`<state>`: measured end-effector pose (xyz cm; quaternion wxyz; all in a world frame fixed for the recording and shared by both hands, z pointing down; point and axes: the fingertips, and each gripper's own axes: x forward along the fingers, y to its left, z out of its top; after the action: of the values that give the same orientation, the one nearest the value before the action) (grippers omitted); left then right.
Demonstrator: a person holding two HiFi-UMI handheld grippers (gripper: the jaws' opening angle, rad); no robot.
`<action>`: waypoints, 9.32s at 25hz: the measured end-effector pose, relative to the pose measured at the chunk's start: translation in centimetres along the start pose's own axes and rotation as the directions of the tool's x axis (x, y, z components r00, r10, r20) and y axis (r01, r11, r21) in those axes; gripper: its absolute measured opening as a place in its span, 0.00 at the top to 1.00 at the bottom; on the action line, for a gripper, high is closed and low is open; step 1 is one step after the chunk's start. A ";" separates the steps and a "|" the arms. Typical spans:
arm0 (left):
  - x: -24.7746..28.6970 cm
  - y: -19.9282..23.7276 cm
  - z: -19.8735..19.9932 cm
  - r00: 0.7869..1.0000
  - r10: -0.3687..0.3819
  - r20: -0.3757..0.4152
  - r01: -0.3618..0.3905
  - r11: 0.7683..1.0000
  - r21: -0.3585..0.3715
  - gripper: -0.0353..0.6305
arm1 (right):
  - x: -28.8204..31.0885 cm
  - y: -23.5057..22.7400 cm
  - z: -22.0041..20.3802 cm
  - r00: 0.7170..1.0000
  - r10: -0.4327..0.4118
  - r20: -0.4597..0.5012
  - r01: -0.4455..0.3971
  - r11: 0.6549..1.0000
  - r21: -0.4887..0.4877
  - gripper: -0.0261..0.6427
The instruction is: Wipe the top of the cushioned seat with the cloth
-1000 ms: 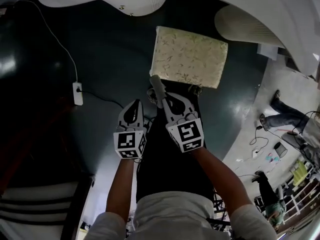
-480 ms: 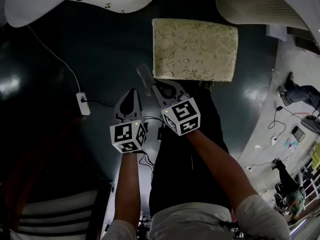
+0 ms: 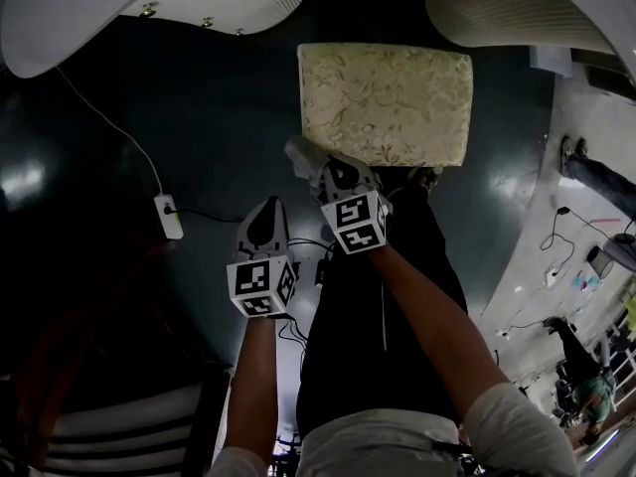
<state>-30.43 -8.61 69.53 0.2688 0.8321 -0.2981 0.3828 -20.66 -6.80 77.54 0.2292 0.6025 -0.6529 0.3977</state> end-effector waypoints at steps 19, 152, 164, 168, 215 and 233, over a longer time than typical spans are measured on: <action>3.6 -6.5 0.6 0.998 -0.057 -0.024 0.058 0.998 0.020 0.93 | -4.2 -7.5 -2.0 0.999 -0.045 0.004 0.044 0.997 0.065 0.94; 5.9 2.4 11.2 0.993 -0.099 -0.064 0.100 0.995 0.019 0.93 | 3.6 -5.3 9.3 0.996 -0.047 -0.072 0.054 0.994 0.090 0.94; 5.7 5.3 10.7 0.995 -0.087 -0.048 0.088 0.996 0.006 0.93 | 6.7 -3.2 11.0 0.996 -0.037 -0.078 0.040 0.998 0.041 0.94; 5.6 5.9 10.9 0.993 -0.107 -0.048 0.107 0.994 -0.006 0.93 | 7.3 -3.4 11.5 0.994 -0.059 -0.088 0.061 0.998 0.019 0.94; 10.7 -2.0 17.1 0.992 -0.118 -0.044 0.118 0.993 -0.011 0.93 | 3.6 -15.5 14.2 0.988 -0.116 -0.100 0.119 0.993 0.023 0.94; 15.1 -9.3 17.9 0.975 -0.205 -0.085 0.212 0.974 0.082 0.93 | -0.9 -22.2 10.5 0.975 -0.205 -0.088 0.215 0.970 0.116 0.94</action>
<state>-7.41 -18.78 69.43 0.2807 0.8550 -0.1809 0.3969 2.95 -13.70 76.14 0.2564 0.6659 -0.5501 0.4338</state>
